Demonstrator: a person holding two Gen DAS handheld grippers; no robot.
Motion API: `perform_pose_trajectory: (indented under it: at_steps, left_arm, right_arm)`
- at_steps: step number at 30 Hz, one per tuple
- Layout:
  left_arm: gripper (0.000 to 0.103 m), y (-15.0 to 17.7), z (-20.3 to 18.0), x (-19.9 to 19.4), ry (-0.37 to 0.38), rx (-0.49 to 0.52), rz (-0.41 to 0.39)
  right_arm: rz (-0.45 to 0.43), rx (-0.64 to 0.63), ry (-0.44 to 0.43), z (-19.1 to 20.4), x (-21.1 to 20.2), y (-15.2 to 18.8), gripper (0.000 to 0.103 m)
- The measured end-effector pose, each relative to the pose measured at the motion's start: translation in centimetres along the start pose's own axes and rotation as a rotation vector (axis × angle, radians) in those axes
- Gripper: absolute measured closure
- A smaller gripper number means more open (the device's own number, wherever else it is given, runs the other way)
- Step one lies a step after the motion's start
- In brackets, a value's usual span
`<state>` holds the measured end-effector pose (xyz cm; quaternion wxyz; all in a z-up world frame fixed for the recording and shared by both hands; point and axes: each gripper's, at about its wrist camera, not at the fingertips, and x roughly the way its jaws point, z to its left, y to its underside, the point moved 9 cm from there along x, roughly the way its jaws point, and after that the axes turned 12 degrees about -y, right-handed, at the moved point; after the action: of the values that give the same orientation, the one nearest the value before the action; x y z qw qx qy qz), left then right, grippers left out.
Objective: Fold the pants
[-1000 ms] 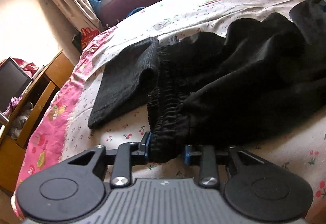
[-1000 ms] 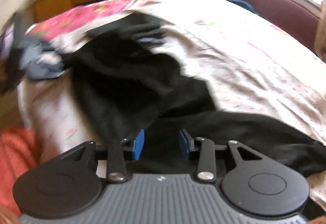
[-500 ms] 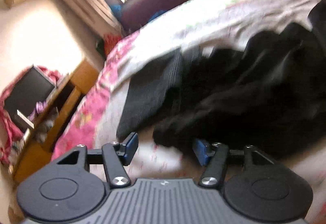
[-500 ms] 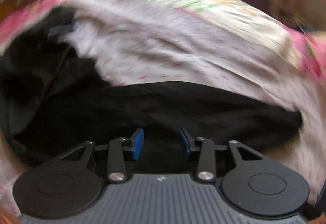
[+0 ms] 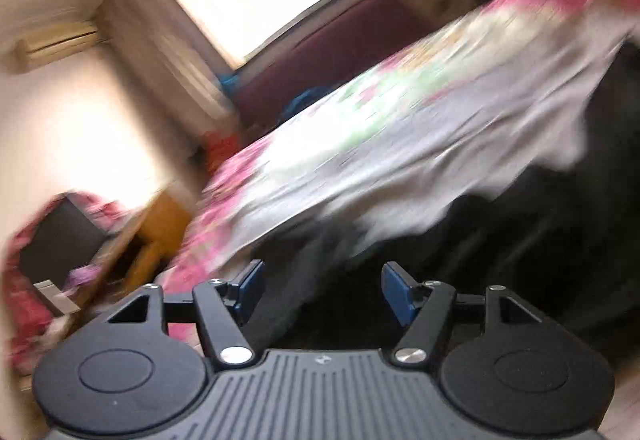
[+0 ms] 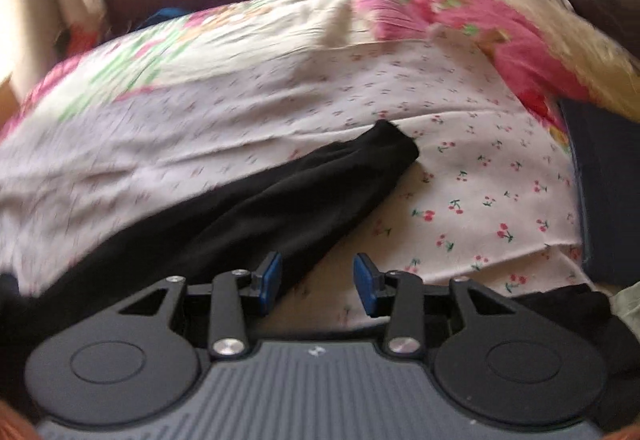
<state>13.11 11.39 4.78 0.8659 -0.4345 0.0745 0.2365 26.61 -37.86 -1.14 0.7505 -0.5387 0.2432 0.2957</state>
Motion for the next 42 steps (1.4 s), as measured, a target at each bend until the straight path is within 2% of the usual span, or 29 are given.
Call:
perform_pose_trajectory:
  at_steps: [6, 8, 10, 13, 16, 18, 19, 20, 21, 23, 26, 28, 30, 33, 35, 37, 39, 42]
  left_arm:
    - [0.024, -5.2, -13.1, -3.8, 0.425, -0.085, -0.091]
    - [0.024, -6.1, -17.0, -5.4, 0.517, -0.072, -0.113]
    - [0.024, -6.7, -20.9, -6.8, 0.585, -0.029, -0.132]
    - [0.024, -6.9, -24.9, -7.1, 0.573, 0.075, -0.171]
    - [0.024, -7.0, -26.9, -7.4, 0.617, 0.104, -0.145]
    - [0.024, -6.7, -27.6, -7.0, 0.616, 0.131, -0.129]
    - [0.026, -6.5, -27.9, -6.8, 0.604, 0.152, -0.121]
    - [0.035, -6.2, -28.4, -6.6, 0.596, 0.166, -0.112]
    - [0.041, -6.1, -28.5, -6.2, 0.594, 0.175, -0.095]
    - [0.058, -6.0, -28.3, -5.5, 0.592, 0.168, -0.050]
    - [0.074, -6.4, -27.3, -5.0, 0.602, 0.136, -0.019]
    - [0.074, -7.0, -26.6, -5.5, 0.612, 0.115, -0.036]
    - [0.074, -7.5, -26.2, -6.7, 0.617, 0.116, -0.081]
    - [0.074, -6.4, -27.1, -8.4, 0.641, 0.167, -0.115]
    - [0.074, -5.1, -28.4, -8.9, 0.661, 0.217, -0.104]
    - [0.074, -3.8, -29.5, -9.4, 0.671, 0.275, -0.092]
    - [0.074, -3.4, -29.7, -9.8, 0.648, 0.314, -0.117]
    - [0.074, -3.8, -29.6, -9.8, 0.646, 0.322, -0.108]
  right_arm:
    - [-0.008, 0.223, -0.073, -3.2, 4.0, -1.0, 0.062]
    - [-0.012, 0.281, -0.107, -3.9, 4.8, -0.9, 0.060]
    - [-0.022, 0.343, -0.187, -4.1, 5.5, -0.8, 0.060]
    - [-0.057, 0.416, -0.261, -4.3, 5.9, -0.6, 0.060]
    - [-0.100, 0.483, -0.294, -5.2, 6.3, -0.6, 0.063]
    - [-0.136, 0.524, -0.317, -6.0, 6.5, -0.7, 0.066]
    - [-0.146, 0.546, -0.320, -6.3, 6.7, -0.8, 0.071]
    - [-0.150, 0.562, -0.307, -6.6, 6.7, -0.8, 0.089]
    - [-0.147, 0.570, -0.288, -6.9, 6.7, -0.9, 0.098]
    - [-0.173, 0.580, -0.295, -7.1, 5.5, -1.2, 0.098]
    - [-0.248, 0.558, -0.355, -6.6, 1.0, -2.8, 0.098]
    - [-0.296, 0.501, -0.363, -6.0, -3.4, -3.6, 0.098]
    - [-0.339, 0.424, -0.327, -5.6, -8.3, -3.4, 0.098]
    - [-0.385, 0.315, -0.263, -5.5, -13.7, -1.3, 0.098]
    - [-0.331, 0.310, -0.164, -7.1, -14.0, 1.7, 0.097]
    - [-0.254, 0.395, -0.110, -10.0, -12.8, 5.1, 0.093]
    - [-0.234, 0.514, -0.123, -12.2, -11.7, 7.5, 0.093]
    - [-0.283, 0.621, -0.160, -14.0, -11.2, 8.5, 0.091]
